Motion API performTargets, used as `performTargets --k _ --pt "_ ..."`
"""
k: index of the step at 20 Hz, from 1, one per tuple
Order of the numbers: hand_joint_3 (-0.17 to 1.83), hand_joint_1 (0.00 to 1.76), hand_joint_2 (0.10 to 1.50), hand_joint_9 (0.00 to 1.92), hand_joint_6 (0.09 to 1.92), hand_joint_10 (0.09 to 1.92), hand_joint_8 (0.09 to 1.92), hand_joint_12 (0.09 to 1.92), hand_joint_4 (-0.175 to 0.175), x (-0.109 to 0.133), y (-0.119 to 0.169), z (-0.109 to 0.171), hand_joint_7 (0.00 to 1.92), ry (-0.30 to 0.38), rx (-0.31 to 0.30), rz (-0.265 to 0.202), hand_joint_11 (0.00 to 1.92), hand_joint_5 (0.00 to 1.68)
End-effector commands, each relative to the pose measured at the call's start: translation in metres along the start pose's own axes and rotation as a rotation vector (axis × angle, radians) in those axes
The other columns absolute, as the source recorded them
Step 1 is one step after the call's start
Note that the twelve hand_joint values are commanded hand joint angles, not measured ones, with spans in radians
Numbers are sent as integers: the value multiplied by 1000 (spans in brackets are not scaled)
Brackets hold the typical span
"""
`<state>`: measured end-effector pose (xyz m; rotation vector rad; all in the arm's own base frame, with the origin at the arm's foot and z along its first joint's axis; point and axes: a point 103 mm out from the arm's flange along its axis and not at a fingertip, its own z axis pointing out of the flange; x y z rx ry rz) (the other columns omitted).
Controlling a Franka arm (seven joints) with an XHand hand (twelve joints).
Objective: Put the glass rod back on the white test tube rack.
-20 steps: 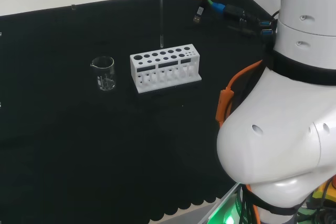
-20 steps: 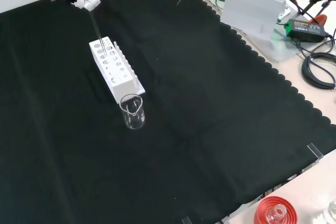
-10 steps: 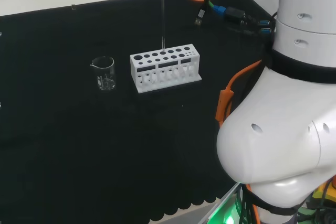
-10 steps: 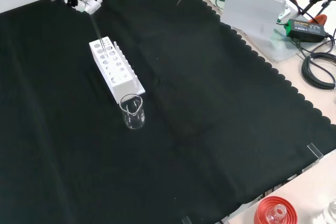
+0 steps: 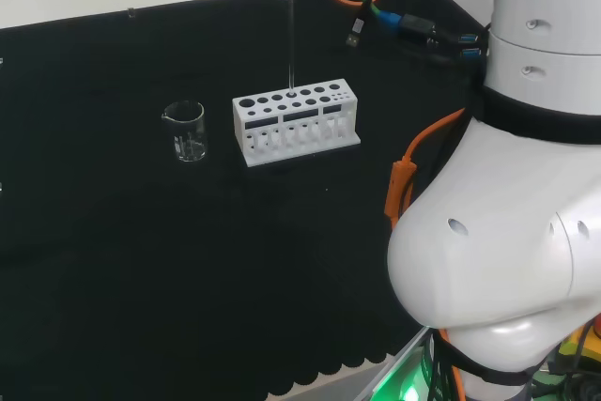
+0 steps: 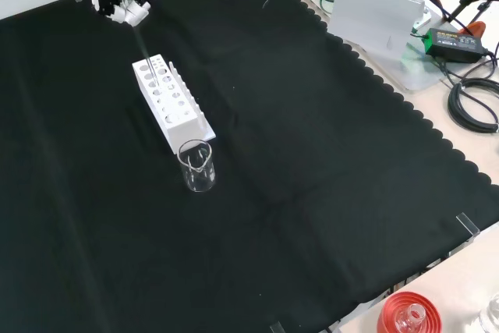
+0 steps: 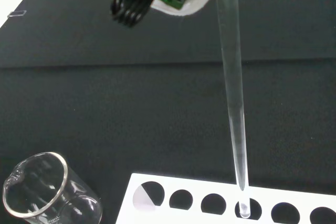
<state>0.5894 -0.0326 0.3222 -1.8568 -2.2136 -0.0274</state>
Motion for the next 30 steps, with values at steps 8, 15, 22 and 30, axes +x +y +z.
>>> performTargets --k 8,15,22,30 --pt "788 1192 680 1763 1029 586 858 736 -175 -9 16 4 1557 10 11 1 1670 1094" --pt "788 1192 679 1763 1028 587 857 737 -175 -16 20 6 1557 15 16 5 1671 1094" --pt "788 1192 679 1762 1028 587 857 737 -175 -25 23 18 1557 28 35 6 1671 1094" --pt "788 1192 679 1762 1028 587 856 738 -175 -23 25 36 1558 25 51 6 1671 1094"
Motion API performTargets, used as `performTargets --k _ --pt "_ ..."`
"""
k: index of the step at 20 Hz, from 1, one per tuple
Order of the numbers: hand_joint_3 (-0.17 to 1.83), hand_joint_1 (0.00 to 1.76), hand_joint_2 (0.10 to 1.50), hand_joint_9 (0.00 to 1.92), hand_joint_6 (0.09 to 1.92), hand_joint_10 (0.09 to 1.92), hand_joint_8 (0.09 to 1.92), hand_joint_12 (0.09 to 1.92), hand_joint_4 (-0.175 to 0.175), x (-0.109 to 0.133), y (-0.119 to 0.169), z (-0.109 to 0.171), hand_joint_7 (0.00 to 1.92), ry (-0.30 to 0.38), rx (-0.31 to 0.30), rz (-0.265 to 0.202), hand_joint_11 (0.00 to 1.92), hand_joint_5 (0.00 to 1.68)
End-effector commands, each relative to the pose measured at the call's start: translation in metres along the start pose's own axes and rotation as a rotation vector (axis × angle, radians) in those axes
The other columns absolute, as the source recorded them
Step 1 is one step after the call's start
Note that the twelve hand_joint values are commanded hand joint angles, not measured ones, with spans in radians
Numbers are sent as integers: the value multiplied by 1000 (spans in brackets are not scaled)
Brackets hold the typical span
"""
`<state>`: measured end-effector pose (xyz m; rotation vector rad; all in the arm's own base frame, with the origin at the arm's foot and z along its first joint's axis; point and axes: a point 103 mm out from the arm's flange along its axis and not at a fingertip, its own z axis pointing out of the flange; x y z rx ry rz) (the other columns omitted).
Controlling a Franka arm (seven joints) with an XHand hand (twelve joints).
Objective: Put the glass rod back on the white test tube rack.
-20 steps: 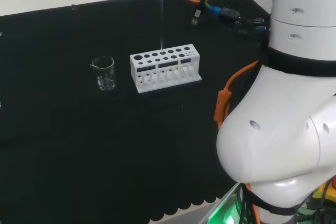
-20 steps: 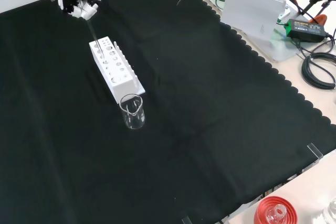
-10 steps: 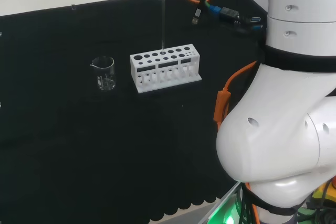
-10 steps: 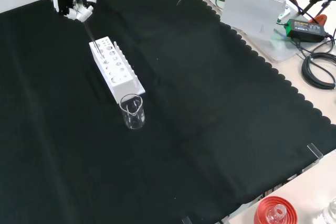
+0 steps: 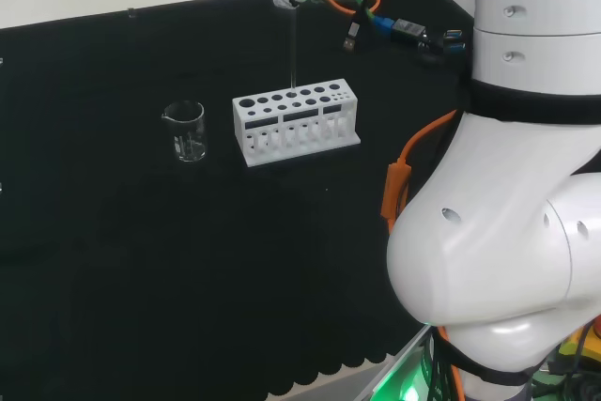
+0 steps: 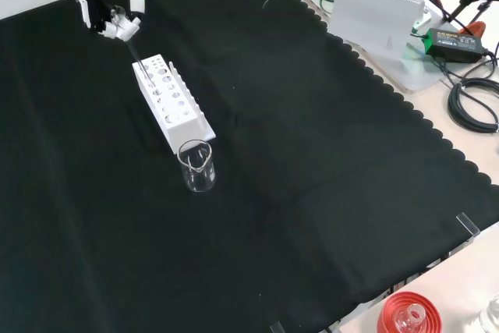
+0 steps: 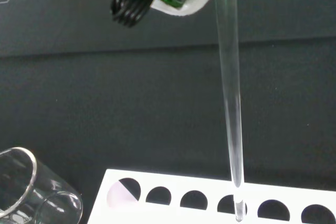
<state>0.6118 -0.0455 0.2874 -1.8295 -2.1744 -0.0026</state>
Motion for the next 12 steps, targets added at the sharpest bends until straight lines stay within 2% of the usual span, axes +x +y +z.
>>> performTargets --k 1,12 --pt "788 1192 679 1762 1028 588 856 738 -175 -1 1 10 1558 0 9 2 1671 1094" --pt "789 1192 679 1762 1028 588 856 738 -175 -8 -1 24 1558 3 25 21 1672 1094"
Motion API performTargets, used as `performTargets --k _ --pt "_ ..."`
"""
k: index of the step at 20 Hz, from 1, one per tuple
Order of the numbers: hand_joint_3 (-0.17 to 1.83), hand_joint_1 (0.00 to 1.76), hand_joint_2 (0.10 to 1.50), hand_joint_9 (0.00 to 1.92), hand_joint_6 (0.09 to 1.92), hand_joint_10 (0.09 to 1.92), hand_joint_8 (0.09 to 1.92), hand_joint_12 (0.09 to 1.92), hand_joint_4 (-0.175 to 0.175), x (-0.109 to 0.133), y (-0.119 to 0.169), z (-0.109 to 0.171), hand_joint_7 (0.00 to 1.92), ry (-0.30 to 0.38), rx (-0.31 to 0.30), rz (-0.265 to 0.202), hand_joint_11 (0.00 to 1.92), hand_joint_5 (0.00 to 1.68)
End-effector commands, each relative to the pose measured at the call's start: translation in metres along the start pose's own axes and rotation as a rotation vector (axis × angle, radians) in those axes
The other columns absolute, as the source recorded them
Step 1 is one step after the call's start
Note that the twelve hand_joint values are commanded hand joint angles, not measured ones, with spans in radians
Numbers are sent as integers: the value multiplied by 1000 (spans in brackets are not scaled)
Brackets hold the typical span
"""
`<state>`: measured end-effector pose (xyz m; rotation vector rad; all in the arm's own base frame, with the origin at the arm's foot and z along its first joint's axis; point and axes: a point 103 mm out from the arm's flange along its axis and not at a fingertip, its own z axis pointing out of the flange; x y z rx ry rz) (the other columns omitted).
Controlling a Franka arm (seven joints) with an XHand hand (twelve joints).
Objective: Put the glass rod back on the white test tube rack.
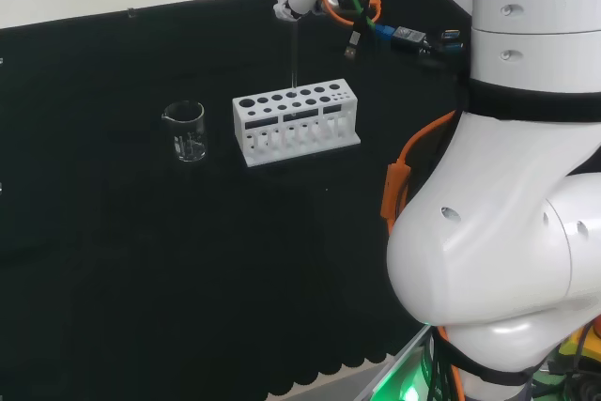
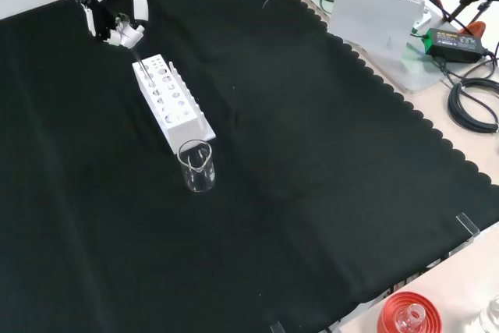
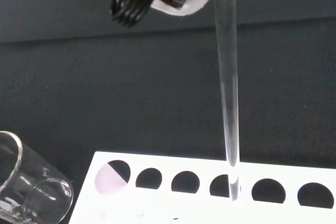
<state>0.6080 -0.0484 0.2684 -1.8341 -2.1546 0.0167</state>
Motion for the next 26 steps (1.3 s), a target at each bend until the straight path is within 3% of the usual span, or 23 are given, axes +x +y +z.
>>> performTargets --k 1,15,26 --pt "789 1192 679 1762 1028 588 856 738 -175 -1 -1 6 1558 3 8 7 1672 1094" --pt "788 1192 679 1762 1029 588 854 737 -175 9 2 20 1559 6 16 -8 1672 1094" --pt "789 1191 679 1761 1029 588 853 737 -175 6 7 30 1560 12 22 5 1673 1094"
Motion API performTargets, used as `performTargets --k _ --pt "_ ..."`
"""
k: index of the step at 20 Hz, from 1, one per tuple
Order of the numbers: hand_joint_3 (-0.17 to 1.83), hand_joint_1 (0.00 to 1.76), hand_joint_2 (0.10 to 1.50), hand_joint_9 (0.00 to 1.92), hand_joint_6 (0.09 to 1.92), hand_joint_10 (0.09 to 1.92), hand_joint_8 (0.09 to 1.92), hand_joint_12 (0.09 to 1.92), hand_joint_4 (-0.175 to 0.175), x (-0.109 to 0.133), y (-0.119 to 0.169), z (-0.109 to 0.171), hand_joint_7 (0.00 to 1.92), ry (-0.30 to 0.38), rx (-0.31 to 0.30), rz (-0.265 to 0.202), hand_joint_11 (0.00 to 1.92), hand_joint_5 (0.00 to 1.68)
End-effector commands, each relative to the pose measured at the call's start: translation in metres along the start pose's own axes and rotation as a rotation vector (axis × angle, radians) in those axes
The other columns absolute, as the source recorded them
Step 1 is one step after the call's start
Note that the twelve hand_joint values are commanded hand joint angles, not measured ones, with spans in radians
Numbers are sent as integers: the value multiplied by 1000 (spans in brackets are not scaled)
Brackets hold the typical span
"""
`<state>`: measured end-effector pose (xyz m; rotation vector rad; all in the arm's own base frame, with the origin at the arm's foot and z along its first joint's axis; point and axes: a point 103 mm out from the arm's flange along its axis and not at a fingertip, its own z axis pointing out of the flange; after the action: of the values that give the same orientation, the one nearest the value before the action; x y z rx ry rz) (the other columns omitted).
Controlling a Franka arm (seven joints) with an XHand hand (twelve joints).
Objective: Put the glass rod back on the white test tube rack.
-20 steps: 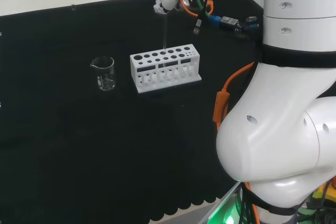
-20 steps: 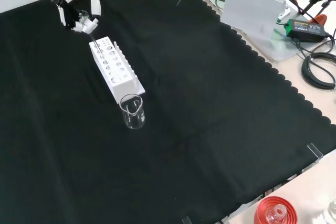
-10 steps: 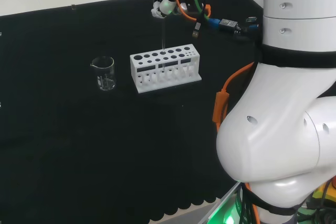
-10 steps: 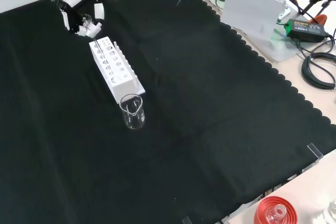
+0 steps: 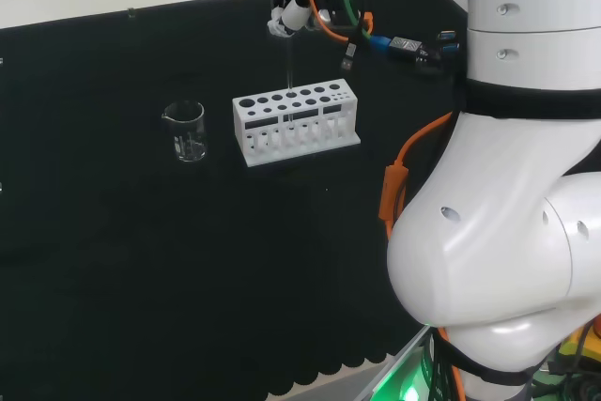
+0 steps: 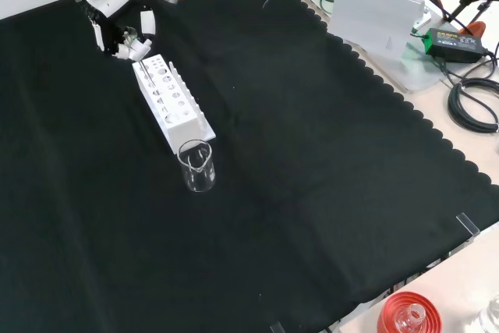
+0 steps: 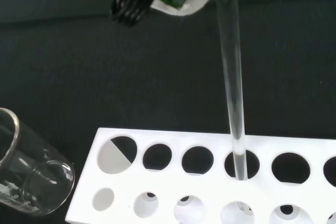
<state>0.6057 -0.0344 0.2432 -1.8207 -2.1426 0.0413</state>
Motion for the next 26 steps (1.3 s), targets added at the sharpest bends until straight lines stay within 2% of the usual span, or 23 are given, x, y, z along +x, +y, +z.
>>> performTargets --k 1,14,17,20,21,23,26 --pt "789 1191 679 1761 1029 588 853 737 -175 -4 3 3 1560 19 -3 5 1673 1094" --pt "791 1189 677 1756 1028 584 847 736 -175 -15 -1 15 1552 41 18 11 1681 1095" --pt "718 1183 722 1755 1029 570 830 709 -175 -13 -4 10 1541 39 26 4 1700 1071" --pt "609 1273 742 1761 908 509 851 642 -175 -10 -8 5 1247 38 37 -3 1737 1101" --pt "620 1263 694 1777 913 469 794 606 -175 -9 -10 4 1268 38 36 -5 1767 1005" --pt "772 1244 557 1816 958 377 691 531 -175 -8 -14 1 1297 48 34 -5 1833 816" --pt "884 1236 462 1877 984 237 642 471 -175 -8 -19 -3 1262 46 37 -2 1906 641"
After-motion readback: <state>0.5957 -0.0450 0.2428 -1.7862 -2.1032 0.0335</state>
